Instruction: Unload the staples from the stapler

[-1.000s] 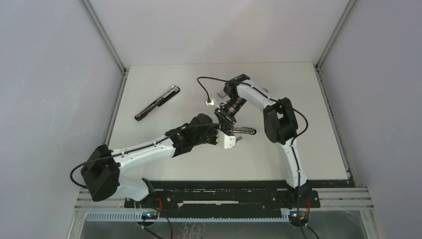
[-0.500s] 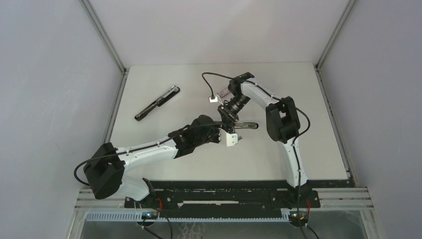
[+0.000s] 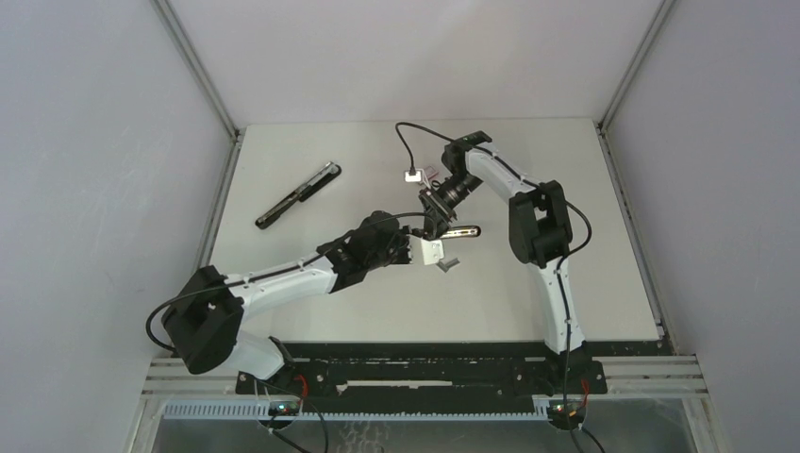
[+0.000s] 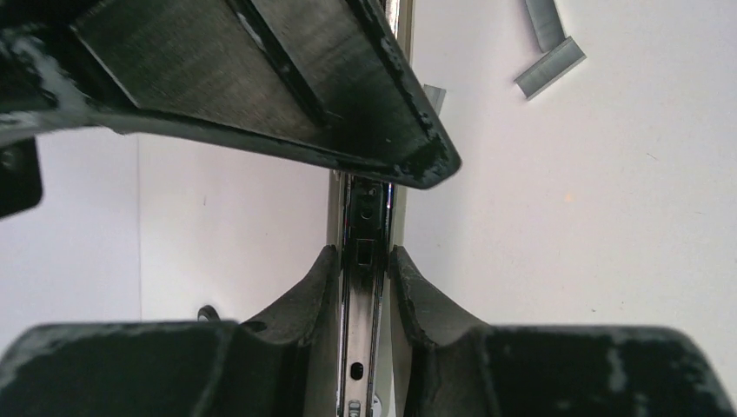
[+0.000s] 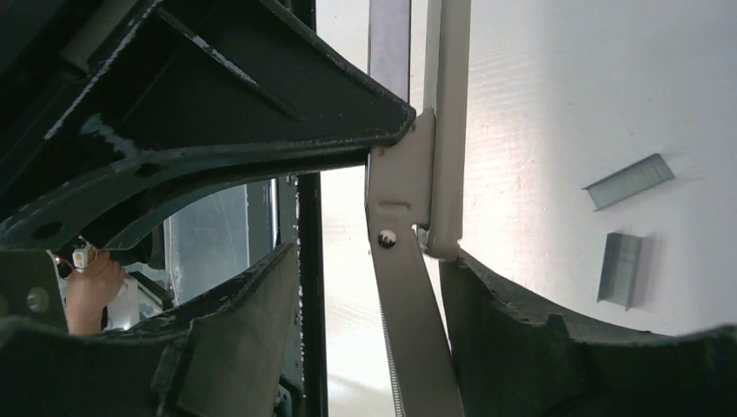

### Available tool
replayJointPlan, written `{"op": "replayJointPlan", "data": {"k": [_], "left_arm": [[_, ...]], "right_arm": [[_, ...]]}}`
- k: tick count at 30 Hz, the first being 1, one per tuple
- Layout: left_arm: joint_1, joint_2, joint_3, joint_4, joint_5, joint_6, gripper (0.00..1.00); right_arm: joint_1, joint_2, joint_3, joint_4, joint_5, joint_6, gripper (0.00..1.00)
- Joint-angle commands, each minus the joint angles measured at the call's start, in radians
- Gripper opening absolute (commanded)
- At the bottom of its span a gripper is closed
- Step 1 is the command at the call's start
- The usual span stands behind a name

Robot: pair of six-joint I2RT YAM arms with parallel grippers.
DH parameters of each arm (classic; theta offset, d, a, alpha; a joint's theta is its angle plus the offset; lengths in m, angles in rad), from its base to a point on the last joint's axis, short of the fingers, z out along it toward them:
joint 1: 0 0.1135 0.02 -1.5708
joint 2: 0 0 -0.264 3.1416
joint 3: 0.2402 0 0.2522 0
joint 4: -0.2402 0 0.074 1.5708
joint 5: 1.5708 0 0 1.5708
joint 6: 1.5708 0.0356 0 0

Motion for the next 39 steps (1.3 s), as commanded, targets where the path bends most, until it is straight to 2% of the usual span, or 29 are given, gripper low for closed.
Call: {"op": "replayJointPlan", "data": {"k": [1,17,30,39], "left_arm": [[0.008,0.004,-0.014,0.023,0.006,-0.019,0.0],[0.083,0.057,-0.002,0.119,-0.062,-0.071,0.0],[0.149,0.149,0.032,0.171,-0.126,-0.096,0.0],[0.164,0.188,0.046,0.174,-0.127,-0.097,0.0]], "right_arm": [[-0.023,-0.016,0.049,-0.029,-0.047,-0.015,0.61],[-0.049,0.05,0.124,0.042,-0.014,0.063,0.62],[-0.094,0.038,0.066,0.196,0.036,0.201,0.63],[-0.09,0.045,0.051,0.352,0.157,0.31,0.64]]}}
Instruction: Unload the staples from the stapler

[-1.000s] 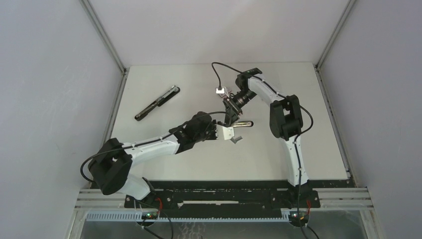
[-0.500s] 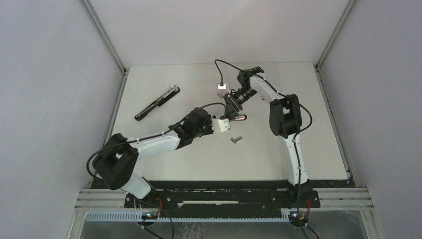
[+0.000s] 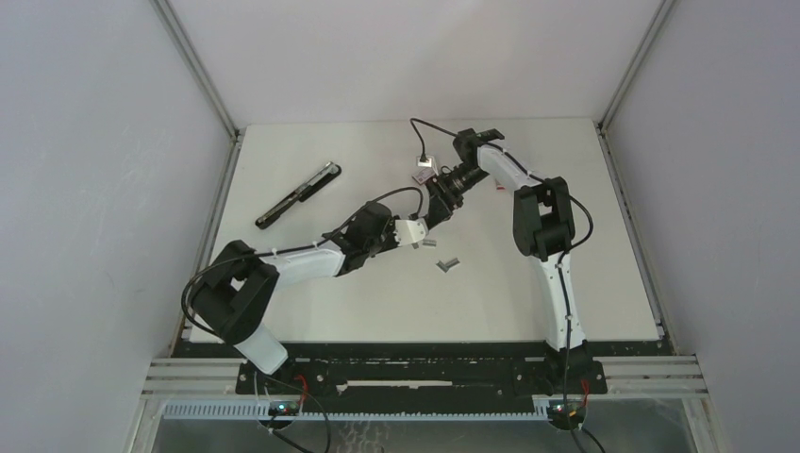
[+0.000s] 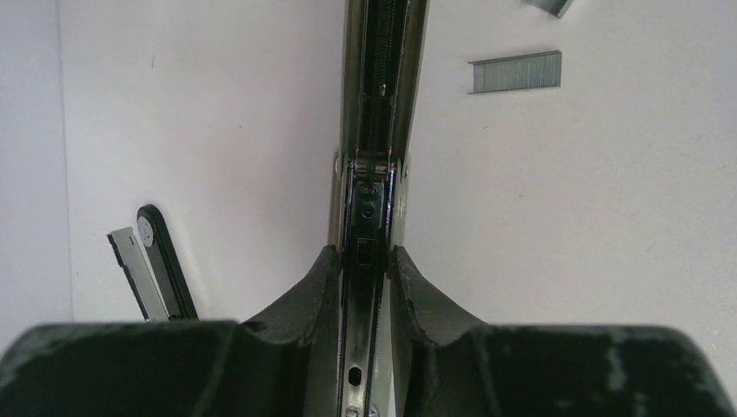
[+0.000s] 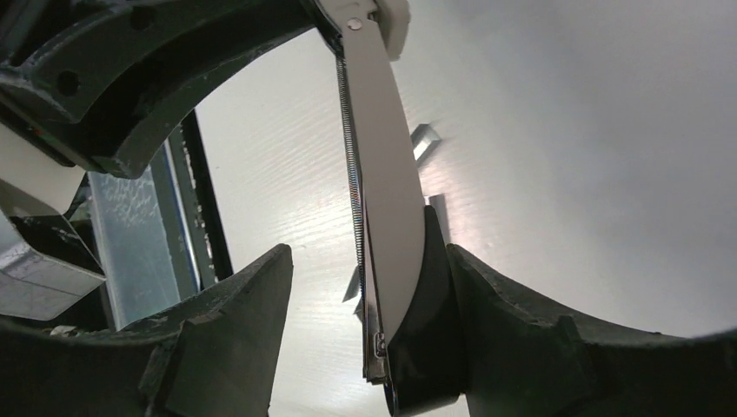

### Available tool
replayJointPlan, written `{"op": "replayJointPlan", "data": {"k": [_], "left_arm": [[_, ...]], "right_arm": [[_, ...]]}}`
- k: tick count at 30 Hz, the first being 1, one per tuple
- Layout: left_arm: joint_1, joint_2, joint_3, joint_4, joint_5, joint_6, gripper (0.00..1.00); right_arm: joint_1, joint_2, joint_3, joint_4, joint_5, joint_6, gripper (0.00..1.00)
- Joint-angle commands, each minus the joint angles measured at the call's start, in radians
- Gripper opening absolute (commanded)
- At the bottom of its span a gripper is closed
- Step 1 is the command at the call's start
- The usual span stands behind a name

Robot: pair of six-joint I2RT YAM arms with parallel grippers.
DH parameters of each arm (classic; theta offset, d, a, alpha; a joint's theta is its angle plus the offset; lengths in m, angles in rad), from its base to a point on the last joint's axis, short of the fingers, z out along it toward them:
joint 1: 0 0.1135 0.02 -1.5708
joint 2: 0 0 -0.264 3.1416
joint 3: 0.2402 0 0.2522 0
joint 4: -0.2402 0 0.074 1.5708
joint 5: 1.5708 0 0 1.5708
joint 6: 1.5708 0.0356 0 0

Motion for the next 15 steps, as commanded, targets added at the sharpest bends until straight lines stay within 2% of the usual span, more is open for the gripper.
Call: {"op": "replayJointPlan", "data": {"k": [1,15], "left_arm": [[0.006,0.0,0.05,0.086,-0.038,-0.015,0.0],[0.006,0.025,0.107,-0.064,-0.035,-0.026,0.0]], "right_arm": [[-0.002,-0.019,0.004,0.087,0.063,0.067,0.64],[-0.033,0.013,0.04,0.205,0.207,0.211,0.67]]}}
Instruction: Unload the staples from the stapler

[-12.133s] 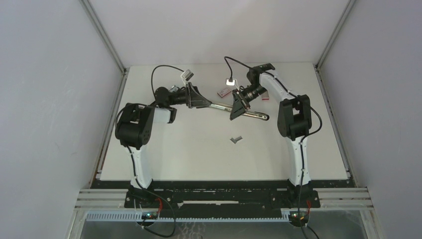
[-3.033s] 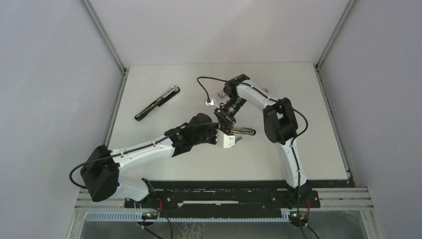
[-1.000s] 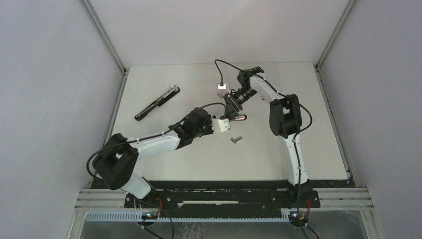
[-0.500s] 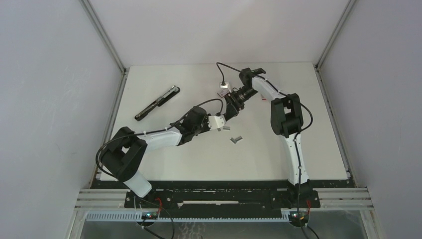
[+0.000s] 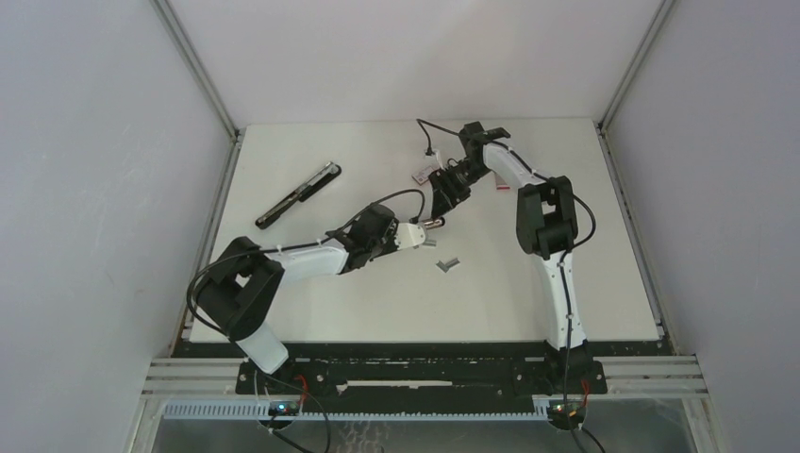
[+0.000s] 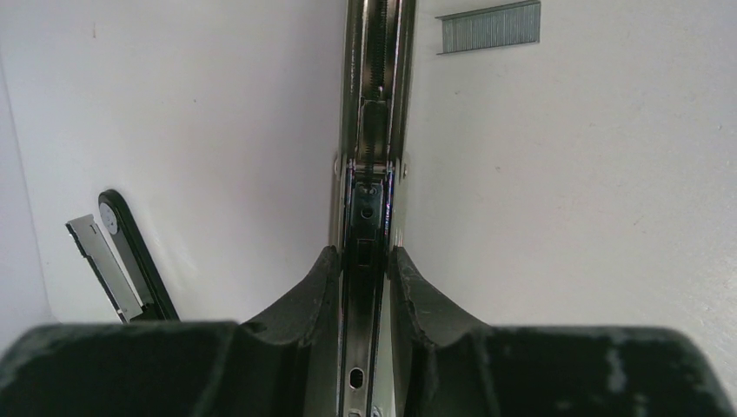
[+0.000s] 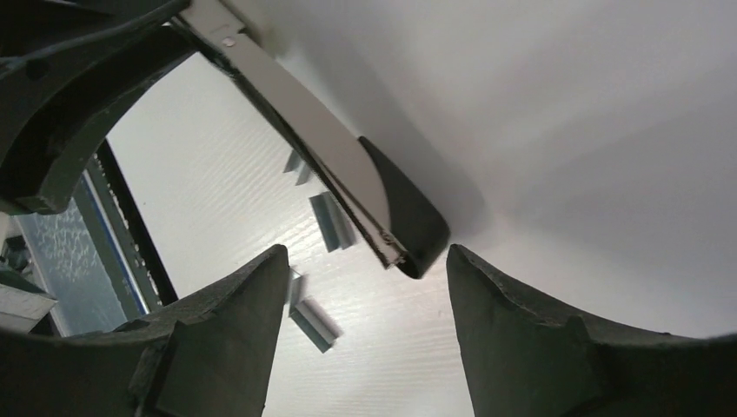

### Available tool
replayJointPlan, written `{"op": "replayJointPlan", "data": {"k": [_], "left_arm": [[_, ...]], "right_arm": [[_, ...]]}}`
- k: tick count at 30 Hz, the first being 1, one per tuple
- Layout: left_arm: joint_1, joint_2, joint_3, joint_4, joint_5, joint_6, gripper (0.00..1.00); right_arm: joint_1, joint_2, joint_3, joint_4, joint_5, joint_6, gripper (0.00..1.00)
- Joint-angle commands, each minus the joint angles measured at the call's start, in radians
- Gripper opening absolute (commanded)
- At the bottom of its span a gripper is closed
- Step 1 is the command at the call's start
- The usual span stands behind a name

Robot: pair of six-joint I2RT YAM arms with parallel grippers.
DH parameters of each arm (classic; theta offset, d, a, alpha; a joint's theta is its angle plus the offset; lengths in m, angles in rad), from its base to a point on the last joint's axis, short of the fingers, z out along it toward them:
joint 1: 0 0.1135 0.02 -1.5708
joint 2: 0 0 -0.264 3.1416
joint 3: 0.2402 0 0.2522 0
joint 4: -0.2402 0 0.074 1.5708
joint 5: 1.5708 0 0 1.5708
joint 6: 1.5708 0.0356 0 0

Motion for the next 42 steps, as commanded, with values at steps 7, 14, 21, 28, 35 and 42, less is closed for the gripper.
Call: {"op": "replayJointPlan", "data": {"k": [7,14,21,28,35,42], "left_arm": [[0.023,0.016,0.127,-0.032,-0.043,-0.059,0.0],[0.094,0.012,0.173,-0.121,-0.009,-0.149,0.0],[0.176,-0.026,0.174,-0.187,0.072,-0.209,0.0],[0.273,-0.071,0.153,-0.223,0.095,-0.229,0.0],[0.37,-0.098,0.147,-0.238,0.119,-0.253,0.0],[0.473,-0.086,0.149,-0.24,0.124,-0.24,0.0]], "right_arm": [[-0.021,-0.035,-0.009,0.134,0.126,0.142,0.7],[-0.105,-0.144,-0.119,0.203,0.141,0.209,0.71],[-0.163,-0.249,-0.201,0.249,0.155,0.226,0.71],[-0.186,-0.337,-0.233,0.253,0.161,0.264,0.73],[-0.185,-0.441,-0.312,0.246,0.158,0.265,0.79],[-0.199,-0.505,-0.388,0.278,0.126,0.268,0.8]]}}
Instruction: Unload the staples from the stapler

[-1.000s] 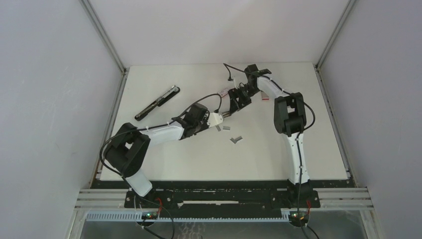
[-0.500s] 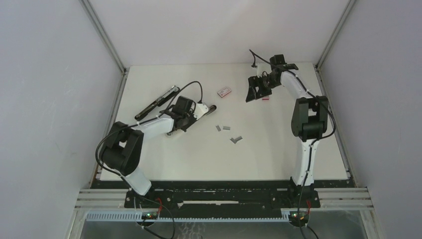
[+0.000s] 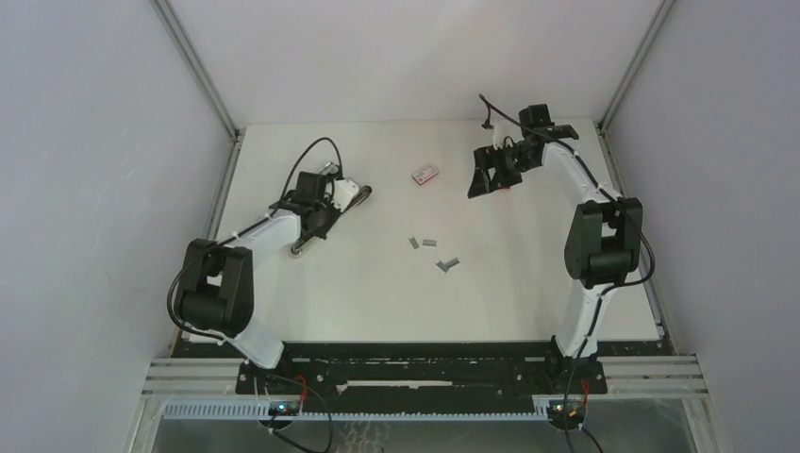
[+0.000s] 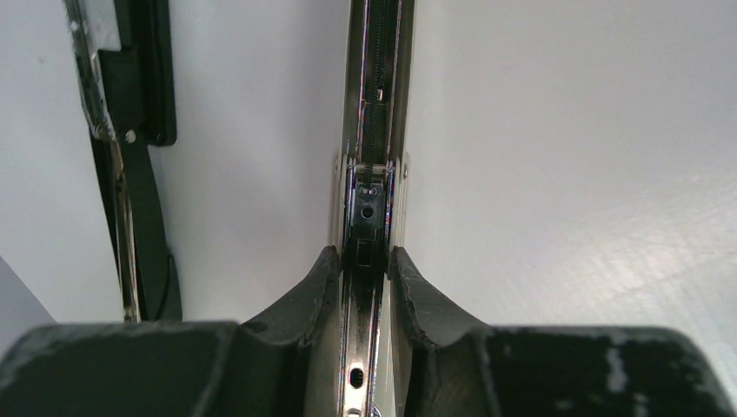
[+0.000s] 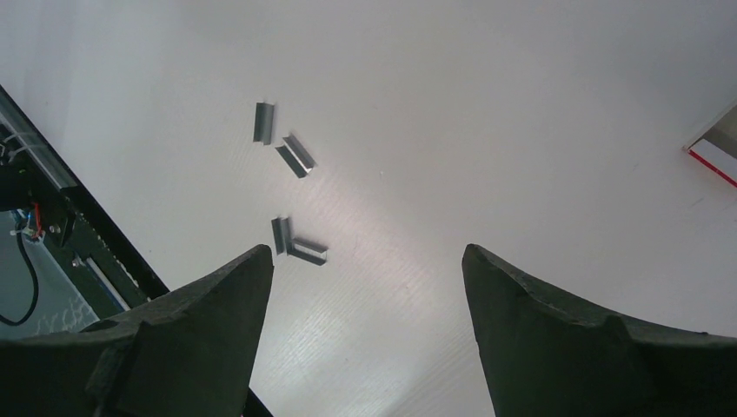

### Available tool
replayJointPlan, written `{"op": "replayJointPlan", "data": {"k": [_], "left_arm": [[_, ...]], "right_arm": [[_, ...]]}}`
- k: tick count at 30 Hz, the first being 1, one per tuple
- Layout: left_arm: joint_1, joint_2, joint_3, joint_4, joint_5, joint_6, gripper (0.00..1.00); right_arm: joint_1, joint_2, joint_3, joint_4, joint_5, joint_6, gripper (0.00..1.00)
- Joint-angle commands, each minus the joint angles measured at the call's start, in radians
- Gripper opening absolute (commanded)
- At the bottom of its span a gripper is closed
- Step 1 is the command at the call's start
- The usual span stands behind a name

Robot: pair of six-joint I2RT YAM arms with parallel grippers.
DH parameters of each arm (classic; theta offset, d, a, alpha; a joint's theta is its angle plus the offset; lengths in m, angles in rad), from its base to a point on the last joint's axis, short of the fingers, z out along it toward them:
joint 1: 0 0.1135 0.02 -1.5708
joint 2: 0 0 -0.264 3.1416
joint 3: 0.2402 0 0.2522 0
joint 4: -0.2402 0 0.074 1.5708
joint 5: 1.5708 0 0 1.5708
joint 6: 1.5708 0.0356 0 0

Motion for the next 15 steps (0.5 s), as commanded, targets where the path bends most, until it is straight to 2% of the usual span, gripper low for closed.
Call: {"op": "replayJointPlan", "data": {"k": [1,8,15], "left_arm": [[0.065,-0.041,0.037,0.034,0.022,-0.007,0.0],[0.131,-0.019,0.038,0.022,0.052,0.03,0.0],[0.145,0.035,0.069,-0.025,0.069,0.045,0.0]], "right_arm": [[-0.013,-0.069,-0.024,0.048,-0.037,0.023,0.8],[-0.03,-0.074,-0.05,0.061,-0.062,0.024,0.82],[-0.03,-0.082,-0.061,0.067,-0.062,0.018,0.83]]}}
